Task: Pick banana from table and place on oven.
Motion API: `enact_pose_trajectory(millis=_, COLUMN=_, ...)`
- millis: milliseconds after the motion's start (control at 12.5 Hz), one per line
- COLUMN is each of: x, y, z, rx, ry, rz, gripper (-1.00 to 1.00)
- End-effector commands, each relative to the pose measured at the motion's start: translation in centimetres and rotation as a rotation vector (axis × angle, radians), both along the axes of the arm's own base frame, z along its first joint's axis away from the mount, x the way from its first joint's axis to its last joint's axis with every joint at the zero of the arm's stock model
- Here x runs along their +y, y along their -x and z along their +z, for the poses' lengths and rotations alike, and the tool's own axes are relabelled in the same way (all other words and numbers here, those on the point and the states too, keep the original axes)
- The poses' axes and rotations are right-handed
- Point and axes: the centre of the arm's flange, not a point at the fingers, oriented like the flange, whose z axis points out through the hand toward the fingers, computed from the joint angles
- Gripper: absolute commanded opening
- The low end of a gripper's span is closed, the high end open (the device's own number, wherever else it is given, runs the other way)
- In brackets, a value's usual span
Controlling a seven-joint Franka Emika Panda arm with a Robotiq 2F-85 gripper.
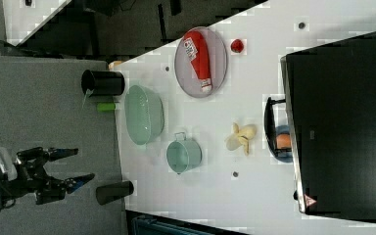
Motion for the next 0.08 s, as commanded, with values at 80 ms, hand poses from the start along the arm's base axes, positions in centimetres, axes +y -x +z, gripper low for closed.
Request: enact_pose_trajectory(millis=80, x=-7.07, y=-1.53, z=-2.38, rx=0.055, ry=-0.024, rz=-0.189, gripper=1.0)
